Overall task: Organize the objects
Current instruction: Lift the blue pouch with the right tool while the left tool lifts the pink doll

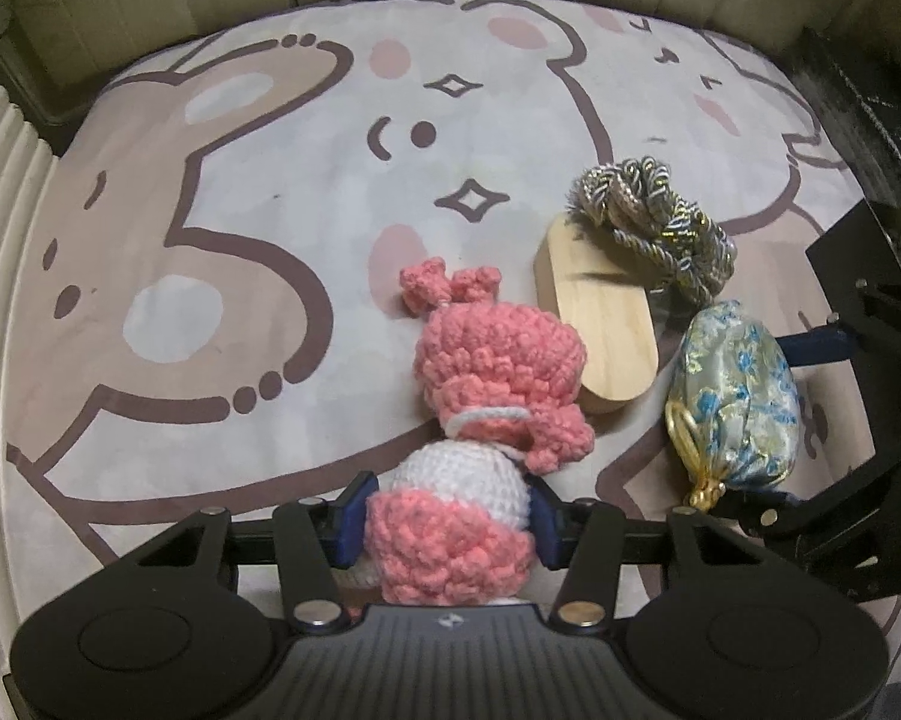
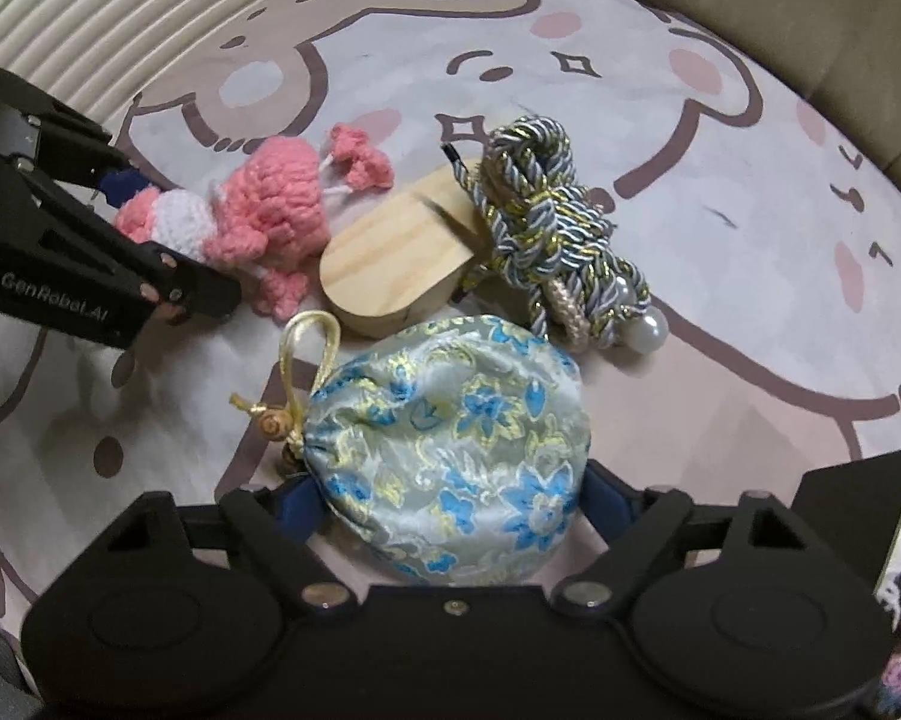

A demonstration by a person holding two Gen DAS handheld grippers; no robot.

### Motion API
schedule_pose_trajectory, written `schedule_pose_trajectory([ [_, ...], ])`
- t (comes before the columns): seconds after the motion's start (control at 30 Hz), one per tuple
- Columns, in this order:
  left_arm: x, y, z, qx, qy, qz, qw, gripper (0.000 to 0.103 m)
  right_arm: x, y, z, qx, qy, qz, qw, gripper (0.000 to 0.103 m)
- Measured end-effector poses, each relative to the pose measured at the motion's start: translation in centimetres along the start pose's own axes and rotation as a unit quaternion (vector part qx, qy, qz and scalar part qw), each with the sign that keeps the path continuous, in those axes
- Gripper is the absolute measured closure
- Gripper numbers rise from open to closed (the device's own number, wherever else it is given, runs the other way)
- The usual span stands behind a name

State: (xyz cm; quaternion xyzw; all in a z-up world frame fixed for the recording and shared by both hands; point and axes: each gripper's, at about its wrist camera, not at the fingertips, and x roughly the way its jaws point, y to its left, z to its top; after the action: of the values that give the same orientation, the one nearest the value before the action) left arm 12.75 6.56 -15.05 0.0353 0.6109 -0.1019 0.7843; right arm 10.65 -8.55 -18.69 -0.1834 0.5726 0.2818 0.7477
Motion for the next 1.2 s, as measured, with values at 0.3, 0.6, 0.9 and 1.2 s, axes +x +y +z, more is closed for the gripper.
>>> schedule_pose_trajectory([
  [0.3, -2.3, 0.4, 0.1, -0.034, -0.041, 0.010, 0.9985, 0.051, -3.4, -1.0, 0.2, 0.044, -0.058, -0.007, 0.997, 0.018],
  [0.6, -5.6, 0.0, 0.0, -0.061, -0.095, 0.021, 0.9934, 0.051, -7.2, -1.9, 0.1, 0.089, -0.119, -0.038, 0.988, 0.018],
  [0.9, -8.5, -1.2, -0.2, -0.072, -0.143, 0.033, 0.9865, 0.051, -10.1, -2.0, -0.6, 0.116, -0.169, -0.064, 0.977, 0.018],
  [1.2, -10.6, -2.9, -0.3, -0.073, -0.177, 0.043, 0.9805, 0.051, -12.7, -2.7, -2.0, 0.162, -0.192, -0.098, 0.963, 0.018],
])
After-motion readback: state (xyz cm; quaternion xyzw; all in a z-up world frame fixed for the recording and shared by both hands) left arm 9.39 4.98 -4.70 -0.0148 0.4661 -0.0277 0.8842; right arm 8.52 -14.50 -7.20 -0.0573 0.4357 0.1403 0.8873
